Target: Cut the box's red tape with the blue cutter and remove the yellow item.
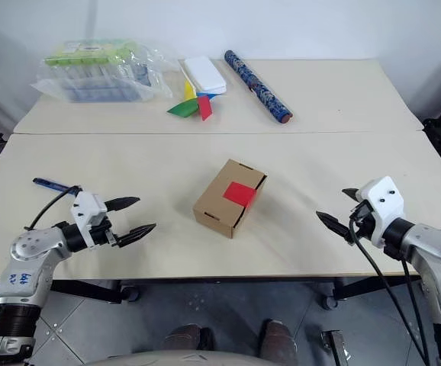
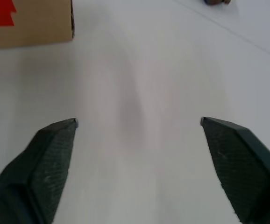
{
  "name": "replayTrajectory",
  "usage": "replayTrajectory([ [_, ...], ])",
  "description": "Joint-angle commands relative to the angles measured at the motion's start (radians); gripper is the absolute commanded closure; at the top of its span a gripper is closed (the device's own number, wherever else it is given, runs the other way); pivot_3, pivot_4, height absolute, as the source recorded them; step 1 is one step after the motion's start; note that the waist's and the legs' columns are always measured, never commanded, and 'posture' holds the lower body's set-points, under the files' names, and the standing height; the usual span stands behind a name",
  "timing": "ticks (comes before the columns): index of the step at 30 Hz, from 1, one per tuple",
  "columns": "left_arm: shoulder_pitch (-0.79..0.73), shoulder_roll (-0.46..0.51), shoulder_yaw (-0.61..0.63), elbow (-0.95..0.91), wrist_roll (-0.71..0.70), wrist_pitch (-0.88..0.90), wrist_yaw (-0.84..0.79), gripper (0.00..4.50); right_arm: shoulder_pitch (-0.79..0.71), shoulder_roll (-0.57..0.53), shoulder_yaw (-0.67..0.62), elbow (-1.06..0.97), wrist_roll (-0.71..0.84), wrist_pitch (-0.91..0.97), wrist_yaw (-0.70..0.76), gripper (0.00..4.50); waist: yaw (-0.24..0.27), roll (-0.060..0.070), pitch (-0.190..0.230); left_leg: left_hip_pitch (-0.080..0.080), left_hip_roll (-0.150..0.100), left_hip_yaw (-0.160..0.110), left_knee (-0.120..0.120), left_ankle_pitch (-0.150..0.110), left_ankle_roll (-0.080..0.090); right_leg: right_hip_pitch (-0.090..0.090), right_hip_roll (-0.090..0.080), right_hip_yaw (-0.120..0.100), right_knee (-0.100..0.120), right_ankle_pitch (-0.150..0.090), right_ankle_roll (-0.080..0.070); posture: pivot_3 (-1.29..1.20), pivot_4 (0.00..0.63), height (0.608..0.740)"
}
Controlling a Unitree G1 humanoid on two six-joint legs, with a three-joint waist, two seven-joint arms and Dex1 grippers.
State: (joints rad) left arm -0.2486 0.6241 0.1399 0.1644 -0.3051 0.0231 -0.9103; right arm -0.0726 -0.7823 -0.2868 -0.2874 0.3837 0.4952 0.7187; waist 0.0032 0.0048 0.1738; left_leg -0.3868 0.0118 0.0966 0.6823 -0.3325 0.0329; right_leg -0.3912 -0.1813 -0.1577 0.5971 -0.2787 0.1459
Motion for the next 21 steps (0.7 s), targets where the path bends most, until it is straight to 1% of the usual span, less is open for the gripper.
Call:
replayTrajectory([
  [1, -0.094, -0.041, -0.03, 0.06, 0.03, -0.036, 0.027, 1.51, -0.021, 0.022, 0.03, -0.124, 0.037, 0.094, -0.052, 1.64, 0.003, 0.0, 0.0, 0.0, 0.0, 0.0, 0.0, 0.0, 0.0, 0.0, 0.0, 0.0, 0.0, 0.0, 0.0, 0.0, 0.15, 0.74],
  [4, -0.203, -0.093, -0.06, 0.164, 0.059, -0.059, 0.046, 2.44, -0.069, 0.03, 0.072, -0.142, 0.052, 0.193, -0.077, 2.7, 0.008, 0.0, 0.0, -0.001, -0.001, 0.0, 0.002, 0.0, 0.0, 0.0, 0.0, 0.0, 0.0, 0.0, 0.0, 0.0, 0.15, 0.74],
  [6, -0.249, -0.112, -0.071, 0.226, 0.07, -0.081, 0.038, 3.04, -0.101, 0.032, 0.106, -0.146, 0.046, 0.241, -0.094, 3.42, 0.009, -0.001, 0.0, -0.001, -0.001, 0.0, 0.002, 0.0, 0.0, 0.0, 0.0, 0.0, 0.0, 0.0, 0.0, 0.0, 0.15, 0.74],
  [9, -0.321, -0.152, -0.103, 0.321, 0.074, -0.084, 0.005, 3.96, -0.156, 0.049, 0.124, -0.151, 0.064, 0.361, -0.145, 4.45, 0.01, -0.001, 0.0, -0.001, -0.001, 0.0, 0.001, 0.0, 0.0, -0.001, 0.001, -0.001, 0.001, 0.0, 0.0, 0.0, 0.15, 0.74],
  [10, -0.351, -0.173, -0.113, 0.356, 0.076, -0.087, -0.005, 4.27, -0.177, 0.063, 0.128, -0.146, 0.062, 0.389, -0.168, 4.5, 0.01, -0.001, 0.0, -0.001, -0.001, 0.0, 0.001, 0.0, 0.0, -0.001, 0.001, -0.001, 0.001, 0.0, 0.0, 0.0, 0.15, 0.74],
  [11, -0.375, -0.191, -0.122, 0.384, 0.076, -0.09, -0.02, 4.46, -0.197, 0.076, 0.136, -0.134, 0.054, 0.409, -0.188, 4.5, 0.011, -0.001, 0.0, -0.002, -0.001, 0.0, 0.001, 0.0, 0.0, -0.001, 0.001, -0.002, 0.0, 0.0, 0.0, 0.0, 0.15, 0.74],
  [13, -0.408, -0.213, -0.142, 0.425, 0.08, -0.102, -0.058, 4.46, -0.237, 0.095, 0.169, -0.115, 0.038, 0.449, -0.214, 4.5, 0.011, -0.001, 0.0, -0.002, -0.001, 0.002, 0.001, 0.0, 0.0, -0.001, 0.001, -0.001, 0.0, 0.0, 0.0, 0.0, 0.15, 0.74],
  [15, -0.426, -0.222, -0.155, 0.451, 0.083, -0.105, -0.089, 4.46, -0.277, 0.104, 0.204, -0.099, 0.041, 0.477, -0.21, 4.5, 0.009, -0.001, 0.0, -0.003, -0.001, 0.003, 0.001, 0.0, 0.0, -0.001, 0.001, -0.001, 0.0, 0.0, 0.0, 0.0, 0.15, 0.74],
  [21, -0.457, -0.238, -0.195, 0.475, 0.076, -0.025, -0.194, 4.46, -0.441, 0.161, 0.341, 0.011, 0.028, 0.543, -0.192, 4.5, -0.006, -0.001, 0.0, -0.003, -0.001, 0.005, 0.001, 0.0, 0.0, -0.001, 0.001, -0.002, 0.001, 0.0, 0.0, 0.0, 0.15, 0.74],
])
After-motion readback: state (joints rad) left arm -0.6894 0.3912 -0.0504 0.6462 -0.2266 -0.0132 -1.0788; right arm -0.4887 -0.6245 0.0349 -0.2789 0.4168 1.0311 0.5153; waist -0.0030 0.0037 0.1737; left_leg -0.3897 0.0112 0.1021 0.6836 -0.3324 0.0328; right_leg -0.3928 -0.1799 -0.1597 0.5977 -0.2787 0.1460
